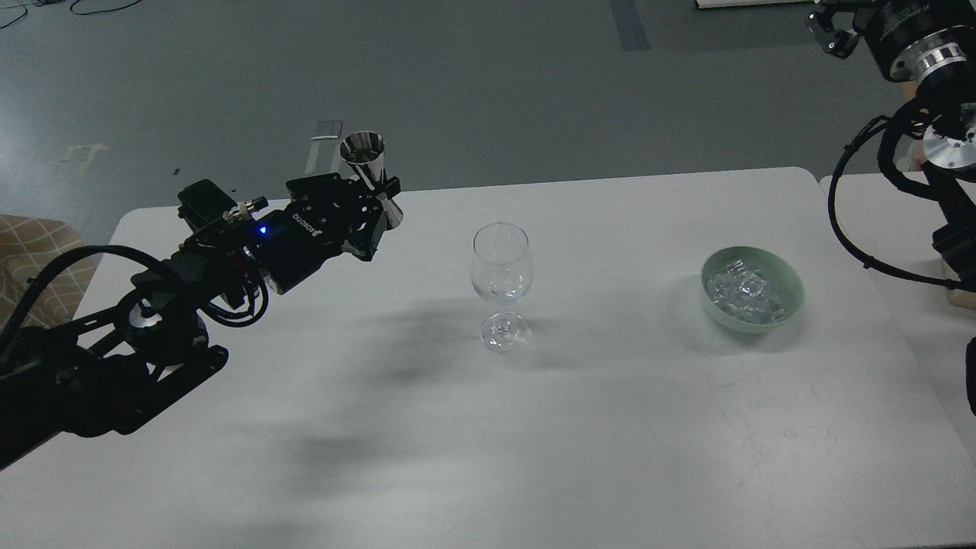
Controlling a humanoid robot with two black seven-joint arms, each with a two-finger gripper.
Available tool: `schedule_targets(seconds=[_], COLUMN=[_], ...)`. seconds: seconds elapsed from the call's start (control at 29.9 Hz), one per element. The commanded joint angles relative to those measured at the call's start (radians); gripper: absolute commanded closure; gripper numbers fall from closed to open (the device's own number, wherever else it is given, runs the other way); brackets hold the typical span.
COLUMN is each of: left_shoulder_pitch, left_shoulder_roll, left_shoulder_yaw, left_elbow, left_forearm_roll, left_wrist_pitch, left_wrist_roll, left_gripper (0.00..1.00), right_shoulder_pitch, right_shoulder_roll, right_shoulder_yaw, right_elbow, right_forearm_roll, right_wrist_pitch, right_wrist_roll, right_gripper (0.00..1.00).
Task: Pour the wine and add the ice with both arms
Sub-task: 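Lift the jigger with the left gripper toward the wine glass, then raise the jigger above the wine glass rim with the left gripper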
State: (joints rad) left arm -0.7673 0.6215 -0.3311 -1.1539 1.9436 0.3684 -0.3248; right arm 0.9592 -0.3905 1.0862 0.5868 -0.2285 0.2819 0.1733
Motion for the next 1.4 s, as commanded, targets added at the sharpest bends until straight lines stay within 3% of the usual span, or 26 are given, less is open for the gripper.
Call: schedule_targets(seconds=[0.0,0.33,1.37], left_shoulder_pitch=[-0.004,-0.093,-0.21], left_shoulder_roll=[-0.029,-0.034,-0.043], left_shoulder_yaw=[0.007,0.158,0.265], left_elbow=[-0.009,-0.007,0.003], left_forearm_roll=[0.003,0.005,0.035], left_wrist_pitch=[-0.002,-0.002,-0.016], left_wrist_roll=[0.0,0.001,0.004], left_gripper=[0.89,0.89,0.87], right_shoulder_pitch=[-0.005,-0.005,-0.007], right_shoulder_roll=[-0.001,-0.001,-0.007], right_shoulder_yaw=[0.0,0.001,0.001], right_elbow=[-0.001,0.001,-0.005], right_forearm_roll=[0.0,0.0,0.0], right_wrist_pitch=[0.0,0.0,0.0], right_wrist_roll=[0.003,0.003,0.006], right_gripper=[0.0,0.0,0.0])
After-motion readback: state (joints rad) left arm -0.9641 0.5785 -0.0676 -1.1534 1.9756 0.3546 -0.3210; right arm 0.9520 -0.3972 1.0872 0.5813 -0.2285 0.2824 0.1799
